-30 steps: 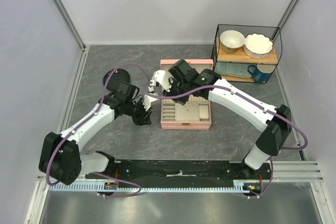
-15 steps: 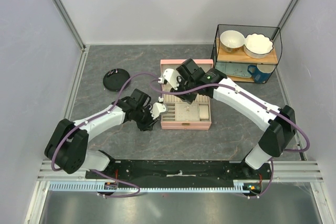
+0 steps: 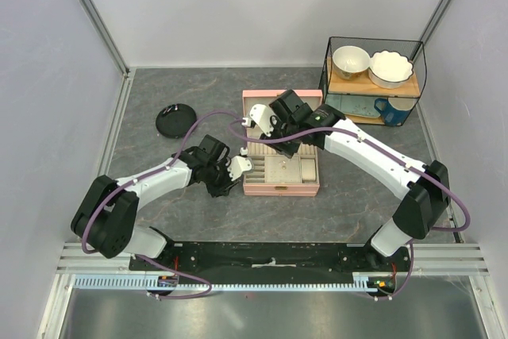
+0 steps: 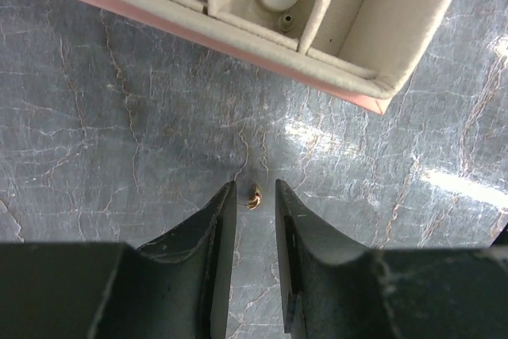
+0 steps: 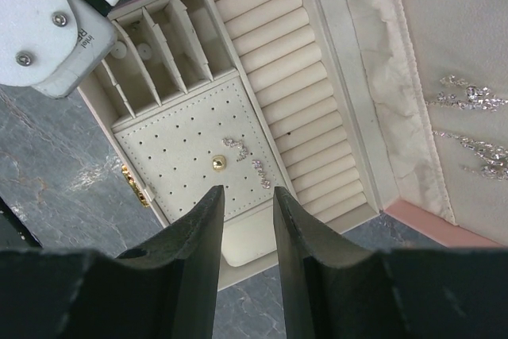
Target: Organize the mixed jewelry
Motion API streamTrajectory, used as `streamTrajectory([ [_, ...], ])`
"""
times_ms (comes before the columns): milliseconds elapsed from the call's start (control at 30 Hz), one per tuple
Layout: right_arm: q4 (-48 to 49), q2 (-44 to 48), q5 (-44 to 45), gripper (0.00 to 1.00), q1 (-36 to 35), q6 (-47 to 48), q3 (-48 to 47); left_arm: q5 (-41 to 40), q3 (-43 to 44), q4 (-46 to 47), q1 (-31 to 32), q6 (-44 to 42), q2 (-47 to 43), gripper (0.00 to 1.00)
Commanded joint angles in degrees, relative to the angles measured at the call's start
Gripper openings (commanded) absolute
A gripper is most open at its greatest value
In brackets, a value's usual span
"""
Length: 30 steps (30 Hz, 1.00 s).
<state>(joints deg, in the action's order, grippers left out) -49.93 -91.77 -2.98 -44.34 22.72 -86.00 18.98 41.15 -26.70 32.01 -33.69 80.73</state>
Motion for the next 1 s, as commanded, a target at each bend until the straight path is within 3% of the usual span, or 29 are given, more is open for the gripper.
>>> streamTrajectory([
  [0,1.42,1.94,-0.27,0.39,0.13,-0.66,0.39,-0.61,-0.28,1.83,0.16,-2.78,0.39,0.33],
  [967,1.5,2.38,-0.36,0.38,0.39,-0.75,1.18,0.0,-1.59,2.0,1.74,-2.78,2.41,0.29],
])
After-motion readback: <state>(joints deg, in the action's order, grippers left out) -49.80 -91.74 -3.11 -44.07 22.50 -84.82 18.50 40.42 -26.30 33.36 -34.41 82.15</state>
